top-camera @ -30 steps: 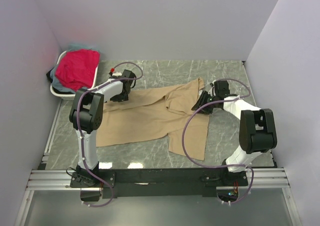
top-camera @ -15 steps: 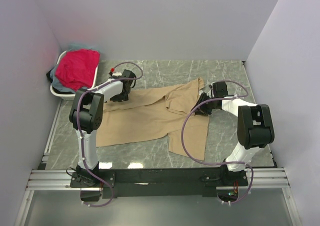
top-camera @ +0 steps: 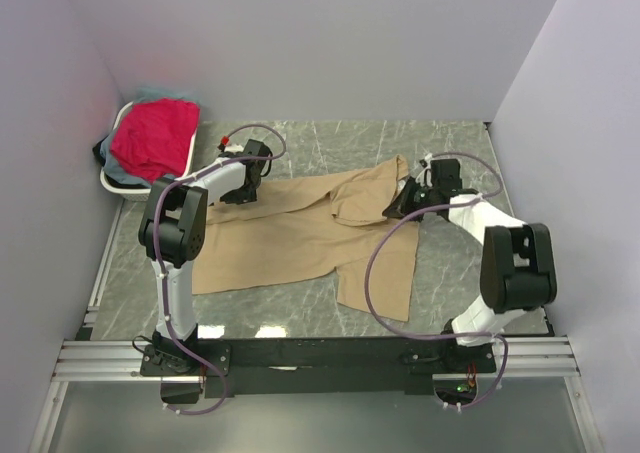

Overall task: Fold and stack the t-shirts
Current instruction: Fold the tshirt

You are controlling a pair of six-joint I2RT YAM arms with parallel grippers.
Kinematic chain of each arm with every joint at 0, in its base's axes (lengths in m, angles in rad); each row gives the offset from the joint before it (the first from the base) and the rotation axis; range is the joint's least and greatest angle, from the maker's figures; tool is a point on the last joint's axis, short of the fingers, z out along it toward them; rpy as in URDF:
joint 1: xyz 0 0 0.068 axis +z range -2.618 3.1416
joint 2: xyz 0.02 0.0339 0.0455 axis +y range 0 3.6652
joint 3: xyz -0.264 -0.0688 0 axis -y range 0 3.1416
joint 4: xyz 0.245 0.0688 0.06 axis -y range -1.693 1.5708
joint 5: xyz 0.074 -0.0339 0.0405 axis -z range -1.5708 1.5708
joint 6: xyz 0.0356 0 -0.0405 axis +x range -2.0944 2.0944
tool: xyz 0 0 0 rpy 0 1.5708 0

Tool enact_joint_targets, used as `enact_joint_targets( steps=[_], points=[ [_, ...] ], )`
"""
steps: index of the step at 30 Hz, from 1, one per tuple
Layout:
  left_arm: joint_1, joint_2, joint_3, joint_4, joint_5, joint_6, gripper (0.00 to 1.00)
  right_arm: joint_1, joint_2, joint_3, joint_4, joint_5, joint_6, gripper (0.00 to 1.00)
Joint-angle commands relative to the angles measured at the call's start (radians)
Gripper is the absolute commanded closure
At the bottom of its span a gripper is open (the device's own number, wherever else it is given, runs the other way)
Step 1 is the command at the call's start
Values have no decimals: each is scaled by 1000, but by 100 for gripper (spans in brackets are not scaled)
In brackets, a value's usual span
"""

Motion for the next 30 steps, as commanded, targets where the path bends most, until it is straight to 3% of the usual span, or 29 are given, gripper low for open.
enact_joint_targets(
  steps=[1,8,13,16,18,21,25,30],
  points=[
    [15,57,-9,-32,35,3,1,-4,-159,16,-37,1,-4,100],
    [15,60,-7,-35,27,4,1,-4,-265,-33,-122,36,-10,100],
    [15,62,-6,-35,29,8,0,-4,-256,-93,-123,44,-17,99],
    [15,63,-1,-40,29,9,1,-3,-223,-108,-114,51,-22,91],
    [15,65,2,-43,24,6,1,-4,-206,-102,-120,95,-21,70],
    [15,60,2,-44,23,6,1,-3,-228,-85,-117,158,-25,63],
    [15,37,3,-53,18,3,0,0,-239,-12,-172,243,-45,62],
    [13,11,5,-63,22,-2,1,122,-268,40,-169,217,-44,59]
  ],
)
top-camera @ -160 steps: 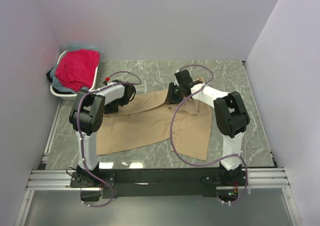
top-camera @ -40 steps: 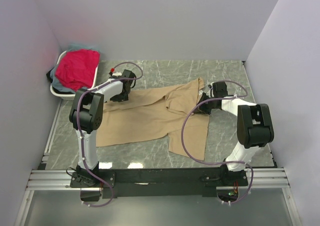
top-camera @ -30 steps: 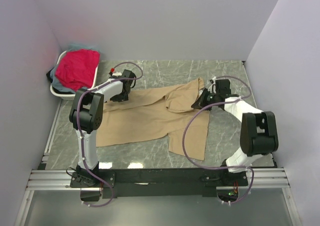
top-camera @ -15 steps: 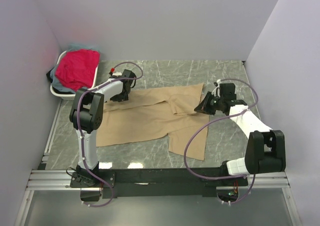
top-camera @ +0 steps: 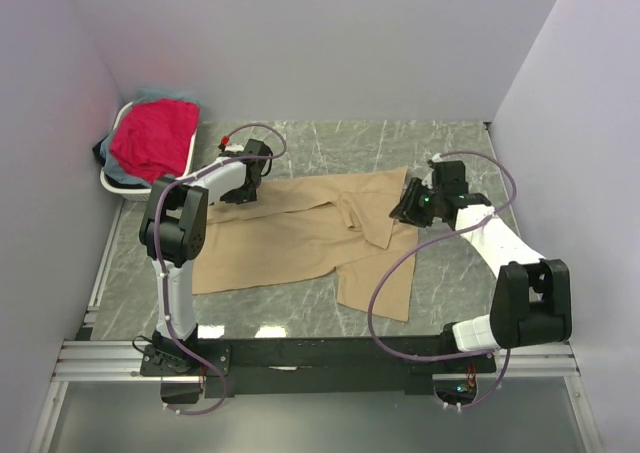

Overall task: Fold and stack the t-shirts
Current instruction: Fold the tshirt

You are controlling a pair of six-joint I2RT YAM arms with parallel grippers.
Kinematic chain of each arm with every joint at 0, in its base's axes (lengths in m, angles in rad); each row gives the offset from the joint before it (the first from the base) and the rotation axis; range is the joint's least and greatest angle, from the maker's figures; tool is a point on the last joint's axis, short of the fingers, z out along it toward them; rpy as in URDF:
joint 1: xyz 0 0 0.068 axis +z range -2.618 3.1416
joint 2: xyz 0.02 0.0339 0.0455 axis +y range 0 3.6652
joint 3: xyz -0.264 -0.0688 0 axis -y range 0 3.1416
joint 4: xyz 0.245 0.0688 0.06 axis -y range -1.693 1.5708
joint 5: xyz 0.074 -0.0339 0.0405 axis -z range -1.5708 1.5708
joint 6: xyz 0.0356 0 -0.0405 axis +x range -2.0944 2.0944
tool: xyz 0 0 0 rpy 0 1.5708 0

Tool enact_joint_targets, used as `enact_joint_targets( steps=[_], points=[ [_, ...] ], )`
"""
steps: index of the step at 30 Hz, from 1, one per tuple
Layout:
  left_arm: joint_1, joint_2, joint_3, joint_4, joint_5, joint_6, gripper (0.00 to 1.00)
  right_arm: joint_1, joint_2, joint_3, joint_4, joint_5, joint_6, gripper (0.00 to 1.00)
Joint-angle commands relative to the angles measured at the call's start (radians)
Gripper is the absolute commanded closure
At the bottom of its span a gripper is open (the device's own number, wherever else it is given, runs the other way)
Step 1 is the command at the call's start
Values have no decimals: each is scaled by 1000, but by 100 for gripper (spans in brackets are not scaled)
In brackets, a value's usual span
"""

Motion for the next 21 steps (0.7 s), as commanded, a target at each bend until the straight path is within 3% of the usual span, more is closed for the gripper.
enact_joint_targets(
  steps=[1,10,21],
  points=[
    [13,2,-7,-53,30,-7,1,124,-15,91,13,5,-17,59],
    [7,-10,-15,-38,56,-13,1,353,266,269,-26,204,-118,60],
    [4,-15,-21,-30,53,-8,0,463,415,369,-62,465,-232,61]
  ],
)
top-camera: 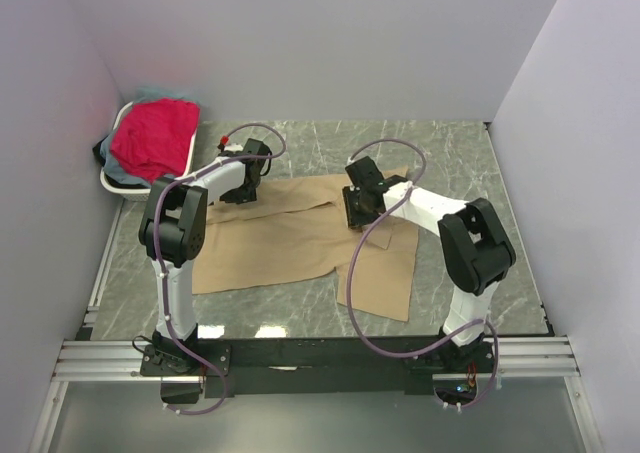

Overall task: Fold and stack the t-shirts
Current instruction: Fold the tshirt

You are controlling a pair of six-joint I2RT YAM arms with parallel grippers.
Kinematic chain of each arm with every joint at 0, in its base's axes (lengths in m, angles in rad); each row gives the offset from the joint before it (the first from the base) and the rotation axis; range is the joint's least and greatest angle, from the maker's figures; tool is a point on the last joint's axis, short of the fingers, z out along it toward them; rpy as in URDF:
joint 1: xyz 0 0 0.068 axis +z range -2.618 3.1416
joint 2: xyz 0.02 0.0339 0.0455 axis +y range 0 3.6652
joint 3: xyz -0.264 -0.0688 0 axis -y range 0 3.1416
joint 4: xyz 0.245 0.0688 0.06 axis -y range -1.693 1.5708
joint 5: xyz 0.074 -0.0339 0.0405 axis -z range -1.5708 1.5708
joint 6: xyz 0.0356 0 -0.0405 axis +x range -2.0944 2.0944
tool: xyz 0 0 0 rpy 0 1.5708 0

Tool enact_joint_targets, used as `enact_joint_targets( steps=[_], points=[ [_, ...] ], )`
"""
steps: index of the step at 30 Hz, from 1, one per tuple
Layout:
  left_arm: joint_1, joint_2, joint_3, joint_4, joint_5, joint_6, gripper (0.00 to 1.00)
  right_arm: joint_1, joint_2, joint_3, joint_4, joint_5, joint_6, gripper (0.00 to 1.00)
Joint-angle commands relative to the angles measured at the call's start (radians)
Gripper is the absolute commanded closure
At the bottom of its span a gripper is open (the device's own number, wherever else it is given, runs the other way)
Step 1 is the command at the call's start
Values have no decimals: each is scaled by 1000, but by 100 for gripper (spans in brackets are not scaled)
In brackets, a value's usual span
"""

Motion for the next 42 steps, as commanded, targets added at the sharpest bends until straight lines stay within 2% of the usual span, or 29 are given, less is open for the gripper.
enact_joint_targets(
  steps=[1,17,21,22,23,26,27,34,42],
  points=[
    [2,-11,-24,-26,44,-5,1,35,-4,46,5,123,-61,60],
    [2,-5,-32,-15,42,1,1,98,121,147,-29,195,-82,60],
    [2,-8,-34,-14,44,1,1,99,144,165,-49,224,-75,64],
    [2,-6,-34,-15,42,1,0,99,155,170,-57,227,-75,68],
    [2,-6,-34,-15,41,1,1,99,155,168,-54,233,-71,78],
    [2,-9,-37,-14,39,-1,1,101,141,165,-52,229,-65,98],
    [2,-8,-37,-12,41,1,1,102,134,159,-47,223,-73,100],
    [2,5,-26,-15,44,1,1,133,22,159,-64,158,-84,100],
    [2,2,-32,-17,41,4,0,176,-1,162,-109,91,-52,98]
  ],
)
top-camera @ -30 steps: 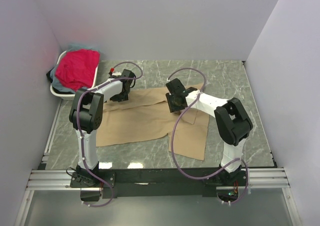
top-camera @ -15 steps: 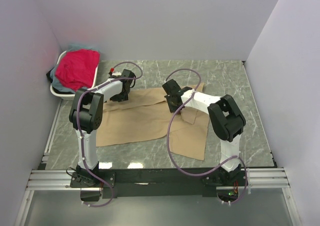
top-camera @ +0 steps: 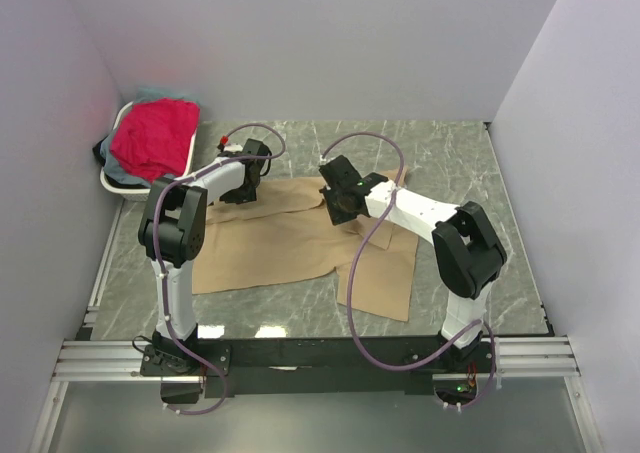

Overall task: Fold and stack the t-shirts
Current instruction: Fold the tshirt

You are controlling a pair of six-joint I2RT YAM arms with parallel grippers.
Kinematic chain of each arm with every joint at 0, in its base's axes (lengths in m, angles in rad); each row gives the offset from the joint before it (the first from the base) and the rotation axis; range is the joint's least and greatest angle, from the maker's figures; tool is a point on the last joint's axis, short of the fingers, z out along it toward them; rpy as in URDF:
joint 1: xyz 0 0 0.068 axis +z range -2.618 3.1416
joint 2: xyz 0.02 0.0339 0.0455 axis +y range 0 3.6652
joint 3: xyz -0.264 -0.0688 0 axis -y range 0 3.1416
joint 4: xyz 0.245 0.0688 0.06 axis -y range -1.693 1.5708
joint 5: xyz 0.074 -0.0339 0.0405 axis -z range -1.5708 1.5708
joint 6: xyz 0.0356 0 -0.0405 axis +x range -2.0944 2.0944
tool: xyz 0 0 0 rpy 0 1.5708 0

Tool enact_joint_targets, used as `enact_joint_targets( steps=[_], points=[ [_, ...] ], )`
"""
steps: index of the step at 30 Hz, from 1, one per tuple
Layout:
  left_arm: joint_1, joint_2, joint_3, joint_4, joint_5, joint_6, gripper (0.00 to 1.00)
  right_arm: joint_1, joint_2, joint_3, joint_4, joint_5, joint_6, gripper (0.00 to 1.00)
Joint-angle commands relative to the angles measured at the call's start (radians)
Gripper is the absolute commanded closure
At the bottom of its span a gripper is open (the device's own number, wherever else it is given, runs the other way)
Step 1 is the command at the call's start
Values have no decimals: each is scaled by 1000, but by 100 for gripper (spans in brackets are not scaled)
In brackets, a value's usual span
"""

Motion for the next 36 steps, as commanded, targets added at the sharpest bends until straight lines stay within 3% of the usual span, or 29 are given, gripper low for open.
enact_joint_targets(
  steps=[1,7,8,9,14,20,26,32,36],
  points=[
    [2,5,-24,-26,38,3,1,27,-27,26,-42,-44,24,98],
    [2,8,-19,-32,34,3,1,47,-41,-13,-34,-65,47,100],
    [2,9,-18,-34,32,1,1,45,-39,-14,-32,-45,50,78],
    [2,9,-18,-32,34,1,1,47,-30,-13,-39,-18,62,69],
    [2,-12,-19,-42,18,-11,0,30,-64,-11,-43,105,103,45],
    [2,-118,-22,-6,61,-3,1,-136,-166,-65,23,84,181,39],
    [-8,-146,64,63,259,41,0,-355,-111,-95,130,-192,226,39],
    [-33,-48,128,61,298,58,0,-375,17,-53,210,-375,251,41],
    [-41,-6,101,54,265,52,1,-377,56,-63,248,-390,267,41]
  ],
)
